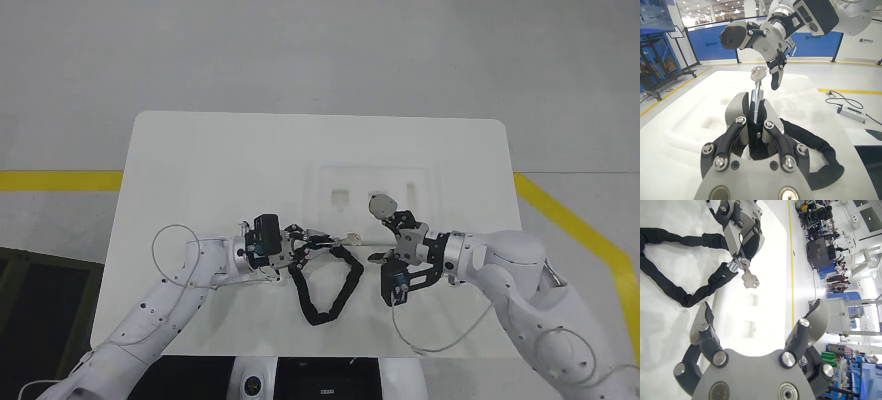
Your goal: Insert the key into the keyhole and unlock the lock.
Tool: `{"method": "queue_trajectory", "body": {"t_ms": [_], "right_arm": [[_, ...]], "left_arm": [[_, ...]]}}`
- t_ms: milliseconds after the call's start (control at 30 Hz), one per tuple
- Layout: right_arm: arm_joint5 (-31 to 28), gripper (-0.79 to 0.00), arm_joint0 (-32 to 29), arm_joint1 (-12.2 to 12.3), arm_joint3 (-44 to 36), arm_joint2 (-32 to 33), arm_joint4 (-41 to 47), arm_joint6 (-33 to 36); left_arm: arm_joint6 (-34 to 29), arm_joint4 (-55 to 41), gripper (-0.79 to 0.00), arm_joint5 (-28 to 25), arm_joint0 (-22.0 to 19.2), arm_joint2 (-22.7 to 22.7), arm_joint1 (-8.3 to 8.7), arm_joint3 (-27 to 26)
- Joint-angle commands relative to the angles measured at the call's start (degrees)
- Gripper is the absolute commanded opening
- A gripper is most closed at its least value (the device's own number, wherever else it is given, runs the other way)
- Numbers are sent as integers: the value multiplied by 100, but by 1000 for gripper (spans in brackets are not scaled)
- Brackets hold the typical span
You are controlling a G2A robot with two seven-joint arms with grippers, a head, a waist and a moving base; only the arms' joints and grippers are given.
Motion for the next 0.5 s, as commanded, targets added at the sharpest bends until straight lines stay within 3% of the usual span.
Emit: {"method": "queue_trajectory", "body": {"t_ms": [0,200,367,467], "right_arm": [[22,0,-49,16,-100,10,-76,-2],[21,-28,-221,73,-410,61,-307,23],[-93,-243,-301,116,-621,117,-400,-1],[-222,-277,-294,135,-715,88,-434,-43]], "left_arm": [[-112,-199,-785,-273,-70,37,-19,84],[-484,-683,-785,-820,-297,133,-82,284],[-635,-965,-785,-988,-391,221,-118,381],[-702,-1103,-785,-988,-454,316,-121,421]]}}
